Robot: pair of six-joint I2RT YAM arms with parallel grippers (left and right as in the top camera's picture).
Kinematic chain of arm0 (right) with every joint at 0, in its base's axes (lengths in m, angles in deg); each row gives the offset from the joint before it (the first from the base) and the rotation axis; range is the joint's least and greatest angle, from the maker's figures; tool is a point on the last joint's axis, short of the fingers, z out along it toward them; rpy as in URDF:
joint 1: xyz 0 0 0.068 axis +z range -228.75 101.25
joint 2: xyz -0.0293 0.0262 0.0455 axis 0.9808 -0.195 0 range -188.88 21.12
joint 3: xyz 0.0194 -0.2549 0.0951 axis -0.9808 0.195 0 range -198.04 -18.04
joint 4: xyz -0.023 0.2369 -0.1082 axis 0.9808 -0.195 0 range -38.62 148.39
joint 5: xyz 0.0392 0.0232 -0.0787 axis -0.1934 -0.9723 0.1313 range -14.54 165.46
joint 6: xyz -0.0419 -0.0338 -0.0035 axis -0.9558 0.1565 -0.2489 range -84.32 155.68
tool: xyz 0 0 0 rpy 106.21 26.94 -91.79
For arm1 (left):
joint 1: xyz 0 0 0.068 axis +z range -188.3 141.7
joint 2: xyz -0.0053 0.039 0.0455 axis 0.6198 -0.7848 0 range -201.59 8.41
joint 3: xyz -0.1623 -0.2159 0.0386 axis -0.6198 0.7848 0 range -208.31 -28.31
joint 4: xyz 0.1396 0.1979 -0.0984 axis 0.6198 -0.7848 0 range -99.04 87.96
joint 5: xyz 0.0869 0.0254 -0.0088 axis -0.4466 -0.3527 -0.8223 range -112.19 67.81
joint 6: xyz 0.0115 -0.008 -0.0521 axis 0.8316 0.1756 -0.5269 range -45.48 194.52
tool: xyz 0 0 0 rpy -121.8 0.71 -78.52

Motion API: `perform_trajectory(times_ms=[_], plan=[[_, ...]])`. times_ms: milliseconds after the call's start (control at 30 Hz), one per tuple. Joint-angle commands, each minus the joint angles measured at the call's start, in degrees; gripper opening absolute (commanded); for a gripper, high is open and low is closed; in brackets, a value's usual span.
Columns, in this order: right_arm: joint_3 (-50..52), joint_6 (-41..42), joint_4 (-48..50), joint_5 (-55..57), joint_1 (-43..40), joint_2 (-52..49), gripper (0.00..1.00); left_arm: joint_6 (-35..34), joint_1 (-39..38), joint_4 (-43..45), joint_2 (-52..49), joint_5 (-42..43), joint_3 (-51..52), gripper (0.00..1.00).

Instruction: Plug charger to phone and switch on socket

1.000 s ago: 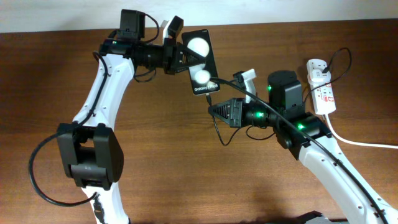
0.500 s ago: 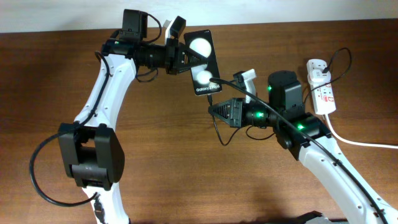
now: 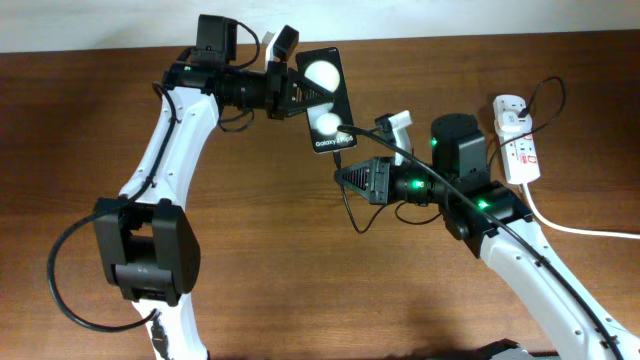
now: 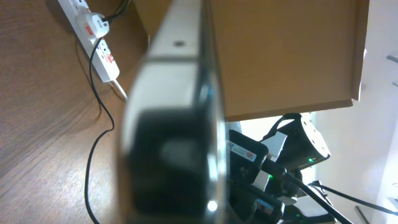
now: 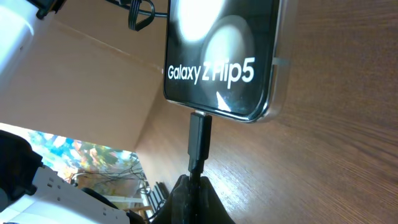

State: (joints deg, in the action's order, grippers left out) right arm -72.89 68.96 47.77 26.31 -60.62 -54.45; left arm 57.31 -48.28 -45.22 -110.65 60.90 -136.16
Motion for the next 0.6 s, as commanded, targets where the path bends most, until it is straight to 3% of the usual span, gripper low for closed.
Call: perform_trajectory(times_ms=[0, 433, 567], plan=[[-0.7, 0.1, 1.9, 1.8, -0.9, -0.2, 0.04, -0.1, -2.0, -0.3, 1.7, 2.4, -0.6, 0.00], [-0.7, 0.0, -0.5, 1.8, -0.9, -0.2, 0.05, -0.1, -2.0, -0.3, 1.7, -0.6, -0.6, 0.00], [-0.7, 0.0, -1.2, 1.8, -0.9, -0.2, 0.09, -0.1, -1.9, -0.3, 1.7, -2.0, -0.6, 0.00]])
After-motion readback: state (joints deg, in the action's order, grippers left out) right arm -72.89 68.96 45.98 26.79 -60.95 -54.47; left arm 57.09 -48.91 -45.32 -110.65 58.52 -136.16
